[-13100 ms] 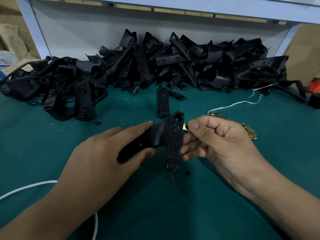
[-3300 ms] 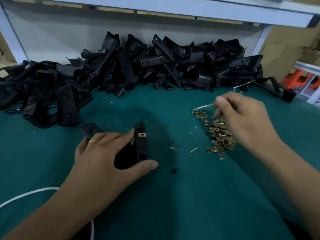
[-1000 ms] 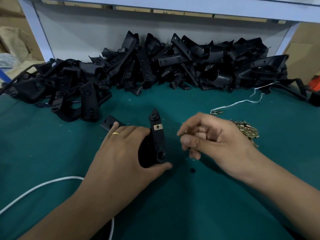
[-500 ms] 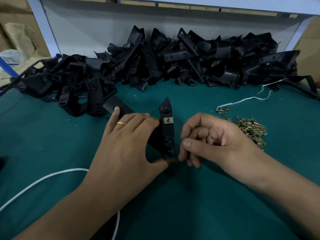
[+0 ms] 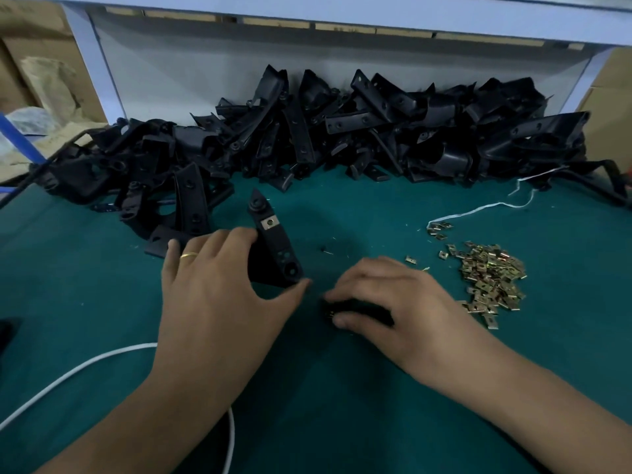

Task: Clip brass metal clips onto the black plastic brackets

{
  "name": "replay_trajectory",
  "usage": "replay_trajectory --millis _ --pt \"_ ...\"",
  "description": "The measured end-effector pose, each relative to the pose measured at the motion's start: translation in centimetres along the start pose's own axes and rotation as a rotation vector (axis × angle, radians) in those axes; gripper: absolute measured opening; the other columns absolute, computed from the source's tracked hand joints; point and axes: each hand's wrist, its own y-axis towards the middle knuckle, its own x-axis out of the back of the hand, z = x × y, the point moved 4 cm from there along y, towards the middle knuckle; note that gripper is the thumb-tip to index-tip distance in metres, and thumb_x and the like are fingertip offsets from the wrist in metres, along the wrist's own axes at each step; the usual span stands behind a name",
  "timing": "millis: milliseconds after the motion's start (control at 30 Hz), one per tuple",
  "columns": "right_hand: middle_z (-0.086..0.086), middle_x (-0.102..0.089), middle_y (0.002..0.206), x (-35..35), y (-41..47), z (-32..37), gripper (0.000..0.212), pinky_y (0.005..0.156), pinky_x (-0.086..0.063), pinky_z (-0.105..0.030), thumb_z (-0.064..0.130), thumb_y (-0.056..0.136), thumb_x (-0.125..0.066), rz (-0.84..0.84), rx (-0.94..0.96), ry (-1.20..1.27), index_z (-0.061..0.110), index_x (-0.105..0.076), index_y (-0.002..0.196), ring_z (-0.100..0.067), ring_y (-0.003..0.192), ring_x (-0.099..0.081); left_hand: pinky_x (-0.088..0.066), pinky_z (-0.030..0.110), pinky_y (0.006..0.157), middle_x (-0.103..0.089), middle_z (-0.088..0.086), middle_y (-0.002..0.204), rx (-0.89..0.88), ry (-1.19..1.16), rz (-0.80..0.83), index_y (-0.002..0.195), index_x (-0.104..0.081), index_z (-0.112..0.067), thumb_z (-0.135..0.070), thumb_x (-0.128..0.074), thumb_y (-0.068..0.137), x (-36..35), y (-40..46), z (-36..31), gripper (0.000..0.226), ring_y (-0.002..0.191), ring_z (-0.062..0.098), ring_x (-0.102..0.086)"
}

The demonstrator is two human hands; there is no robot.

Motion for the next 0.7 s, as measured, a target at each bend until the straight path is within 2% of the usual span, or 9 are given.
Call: replay_trajectory --millis 67,233,333,400,467,533,600,700 --pt "0.010 -0.068 0.102 0.2 0.1 0.3 0.020 0.090 -0.050 -0.026 0.012 0.092 -0.078 0.014 0.046 -0.016 0.016 -0.078 0.112 -0.009 0.100 -0.061 -0.033 0.059 0.116 -0.063 -0.008 0.105 -0.009 0.025 0.001 0.114 -0.063 -0.021 -0.065 -0.076 0.070 -0.1 0.0 0.1 0.063 0.115 0.028 -0.056" --pt "0.015 -0.058 0.100 0.3 -0.4 0.1 0.028 0.082 -0.045 -0.016 0.014 0.095 -0.075 0.068 -0.005 0.022 0.025 -0.072 0.120 -0.012 0.099 -0.057 -0.031 0.060 0.117 -0.065 -0.007 0.105 -0.018 0.053 -0.018 0.113 -0.064 -0.023 -0.066 -0.075 0.069 -0.1 0.0 0.2 0.063 0.116 0.028 -0.056" --pt "0.014 -0.057 0.102 0.3 -0.5 -0.2 0.021 0.078 -0.042 -0.013 0.014 0.097 -0.072 0.101 -0.032 0.047 0.029 -0.075 0.113 -0.011 0.096 -0.059 -0.029 0.059 0.119 -0.066 -0.005 0.109 -0.036 0.064 -0.002 0.116 -0.064 -0.021 -0.067 -0.074 0.070 -0.2 -0.1 0.1 0.066 0.119 0.029 -0.055" --pt "0.011 -0.061 0.101 0.7 -0.3 -0.2 0.019 0.078 -0.047 -0.017 0.012 0.096 -0.074 0.028 -0.025 0.086 0.028 -0.075 0.105 -0.013 0.093 -0.063 -0.028 0.059 0.119 -0.065 -0.006 0.109 -0.056 0.066 0.009 0.116 -0.064 -0.021 -0.066 -0.075 0.069 -0.2 -0.1 -0.1 0.066 0.120 0.028 -0.055" --pt "0.007 -0.069 0.096 1.1 -0.2 -0.7 0.018 0.081 -0.054 -0.025 0.010 0.094 -0.076 -0.070 -0.080 0.234 0.028 -0.074 0.098 -0.015 0.090 -0.069 -0.030 0.060 0.118 -0.060 -0.012 0.105 -0.110 0.048 0.002 0.113 -0.063 -0.023 -0.062 -0.079 0.069 -0.2 -0.1 -0.4 0.061 0.118 0.025 -0.053" --pt "0.001 -0.073 0.092 1.0 0.0 -1.0 0.018 0.078 -0.056 -0.025 0.006 0.093 -0.075 -0.131 -0.164 0.553 0.024 -0.073 0.096 -0.013 0.085 -0.071 -0.031 0.061 0.117 -0.055 -0.015 0.104 -0.181 0.033 -0.009 0.111 -0.063 -0.024 -0.059 -0.081 0.068 -0.2 -0.3 -0.8 0.059 0.117 0.023 -0.053" --pt "-0.002 -0.073 0.091 0.8 0.1 -1.2 0.017 0.077 -0.056 -0.022 0.006 0.093 -0.073 -0.188 -0.221 0.830 0.020 -0.075 0.103 -0.017 0.082 -0.072 -0.029 0.060 0.119 -0.062 -0.012 0.110 -0.230 0.037 0.004 0.113 -0.062 -0.024 -0.065 -0.076 0.070 -0.3 -0.4 -1.2 0.061 0.120 0.022 -0.055" --pt "-0.001 -0.074 0.094 0.6 0.0 -1.2 0.019 0.083 -0.057 -0.026 0.018 0.092 -0.072 -0.235 -0.250 0.980 0.021 -0.079 0.110 -0.020 0.088 -0.073 -0.026 0.059 0.120 -0.064 -0.011 0.118 -0.288 0.029 0.007 0.118 -0.061 -0.025 -0.070 -0.062 0.072 -0.2 -0.6 -1.6 0.064 0.125 0.020 -0.054"
